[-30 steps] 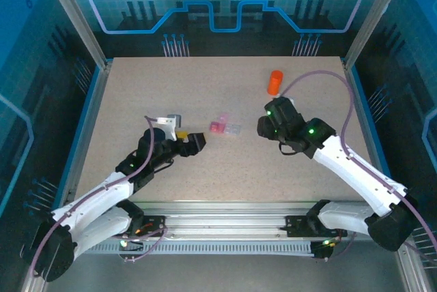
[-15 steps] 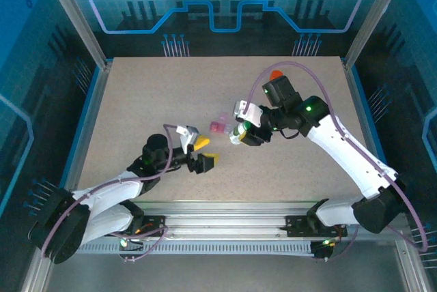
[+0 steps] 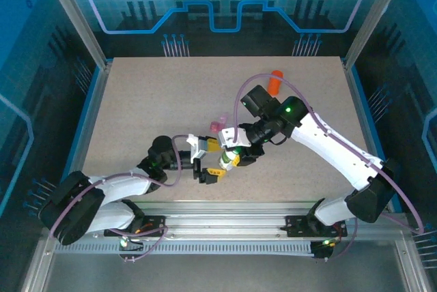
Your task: Sort the pills into containers
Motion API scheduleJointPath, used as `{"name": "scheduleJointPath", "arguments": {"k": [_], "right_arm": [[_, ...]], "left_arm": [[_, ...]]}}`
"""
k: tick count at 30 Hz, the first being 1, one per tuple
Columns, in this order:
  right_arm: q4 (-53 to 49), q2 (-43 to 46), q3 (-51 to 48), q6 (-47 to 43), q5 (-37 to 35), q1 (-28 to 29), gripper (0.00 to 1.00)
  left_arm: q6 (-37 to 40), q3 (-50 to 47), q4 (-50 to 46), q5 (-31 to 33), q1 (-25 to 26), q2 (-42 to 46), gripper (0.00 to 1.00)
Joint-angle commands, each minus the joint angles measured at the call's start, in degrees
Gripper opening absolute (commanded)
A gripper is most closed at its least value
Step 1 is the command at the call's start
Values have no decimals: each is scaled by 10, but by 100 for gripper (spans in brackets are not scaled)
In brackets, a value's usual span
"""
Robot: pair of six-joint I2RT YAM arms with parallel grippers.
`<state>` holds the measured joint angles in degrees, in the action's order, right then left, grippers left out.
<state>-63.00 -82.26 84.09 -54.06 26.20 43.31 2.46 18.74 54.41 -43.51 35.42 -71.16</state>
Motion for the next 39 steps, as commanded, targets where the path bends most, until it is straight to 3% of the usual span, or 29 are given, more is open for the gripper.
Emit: {"name": "scheduleJointPath", "arguments": {"k": [1,8,11,16,24,33,39], "right_arm": [[23,-1,20,-6,11,14,29],[42,-2,17,2,2,20,31],[36,-8,19,11,-18,25,31],[40,-8,14,29,-25,25,32],[44,-2,1,40,-36,27,32],[53,6,-12,50,-46,26,33],[62,9,-14,56,-49,26,33]], "left_arm": [[42,21,18,-28,17,-9,89],[60,32,10,-1,47,-2,82],[65,32,5,19,57,5,75],[94,35,-30,47,74,15,73],[98,25,-7,86,84,26,58],[102,26,-2,96,90,30,66],[105,30,-12,98,93,29,54]]}}
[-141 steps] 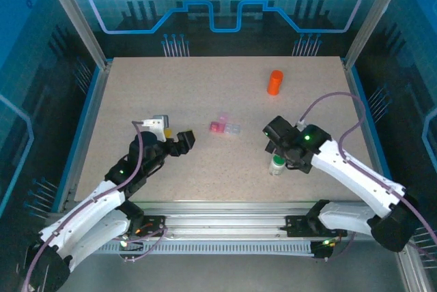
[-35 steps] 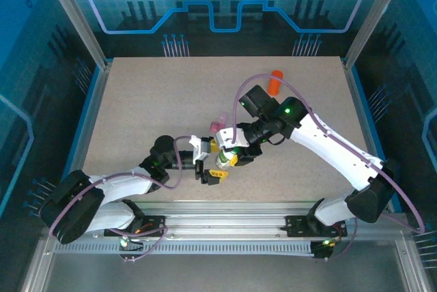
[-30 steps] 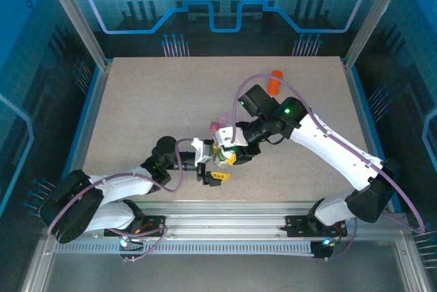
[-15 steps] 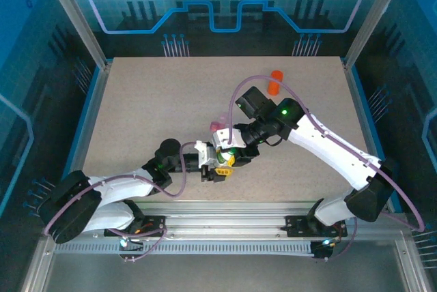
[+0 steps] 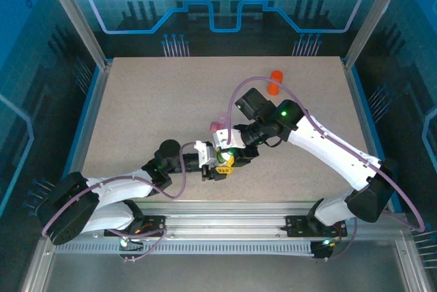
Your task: Sort the pills into containers
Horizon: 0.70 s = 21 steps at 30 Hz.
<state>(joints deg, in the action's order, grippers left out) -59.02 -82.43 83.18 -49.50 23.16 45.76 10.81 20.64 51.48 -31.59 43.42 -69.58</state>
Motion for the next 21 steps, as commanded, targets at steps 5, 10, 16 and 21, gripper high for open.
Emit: {"name": "scheduleJointPath", "arguments": {"k": [5,10,16,21], "right_arm": [[31,15,-12,18,-29,1,39],[41,26,-14,33,-44,-9,51],[48,69,-19,33,-36,-44,71],[92,118,-48,51,-45,-61,100]], "left_arm": [[24,9,16,-1,16,13,35],[26,4,15,24,17,16,21],[31,-10,30,65,18,17,11],[29,-9,30,132,17,17,0]]}}
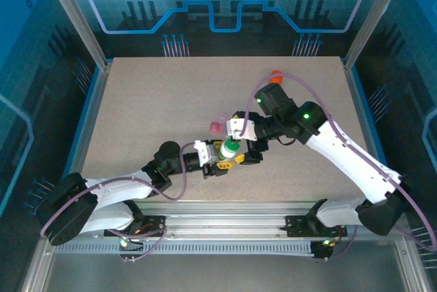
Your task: Sort the pills into containers
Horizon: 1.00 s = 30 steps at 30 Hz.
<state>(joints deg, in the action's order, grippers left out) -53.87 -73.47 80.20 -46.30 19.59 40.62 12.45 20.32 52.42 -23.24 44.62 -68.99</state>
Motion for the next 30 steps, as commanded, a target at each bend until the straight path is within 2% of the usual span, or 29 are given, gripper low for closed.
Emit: {"name": "scheduleJointPath", "arguments": {"k": [1,5,8,9,11,12,14,15,18,20,23,30], "right_arm": [[60,39,-29,33,-23,-13,100],[198,89,-93,141,-171,-19,100],[317,124,-138,290,-354,-30,100],[316,130,-134,338,-363,-45,100],[288,133,-117,429,-312,-73,100],[283,135,-116,473,-275,-82,96],[286,134,-121,548,-218,-85,76],[291,133,-127,591,-208,-84,71],[318,133,-156,704,-178,-80,72],[330,132,-169,748,-182,-68,73],[331,126,-175,797,-204,-46,72],[379,114,-214,887,-186,-31,72]], "left_arm": [[5,-5,21,71,5,12,0],[2,-3,25,136,5,11,0],[-3,-2,26,181,5,3,0],[-1,-4,26,192,5,1,0],[-1,-2,30,213,5,-5,0],[-2,0,31,222,5,-10,0],[-2,7,35,235,5,-19,0],[-4,11,38,239,5,-25,0],[-4,32,45,252,5,-51,0],[-10,48,43,263,4,-68,0],[-22,74,39,264,4,-96,0],[-48,95,82,262,4,-147,0]]}}
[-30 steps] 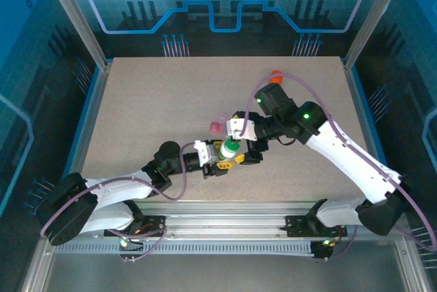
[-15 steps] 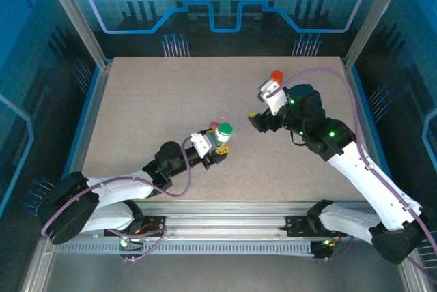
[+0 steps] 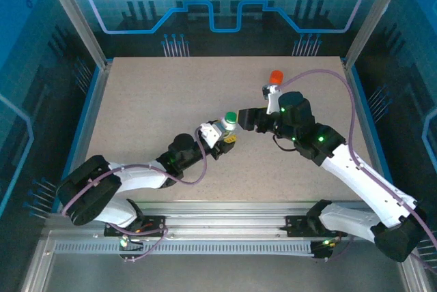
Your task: Sort the pills into containers
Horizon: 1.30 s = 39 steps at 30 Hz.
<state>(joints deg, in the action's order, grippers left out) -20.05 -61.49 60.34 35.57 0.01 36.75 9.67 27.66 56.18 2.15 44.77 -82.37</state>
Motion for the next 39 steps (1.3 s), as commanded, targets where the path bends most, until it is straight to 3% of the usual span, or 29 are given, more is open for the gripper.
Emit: {"name": "scheduleJointPath", "arguments": {"k": [1,6,11,27,39], "right_arm": [[46,-9,-18,70,10,10,72],[71,-32,-23,72,6,15,71],[92,-58,-17,74,5,23,58],[87,-85,-10,84,-26,42,59],[125,-60,-51,88,-85,42,28]], "left_arm": [[-23,25,42,7,2,-15,0],[-33,34,39,1,3,-25,0],[-33,39,27,0,3,-28,0],[-34,67,4,3,3,-48,0],[-43,65,11,-58,7,-55,0]]}}
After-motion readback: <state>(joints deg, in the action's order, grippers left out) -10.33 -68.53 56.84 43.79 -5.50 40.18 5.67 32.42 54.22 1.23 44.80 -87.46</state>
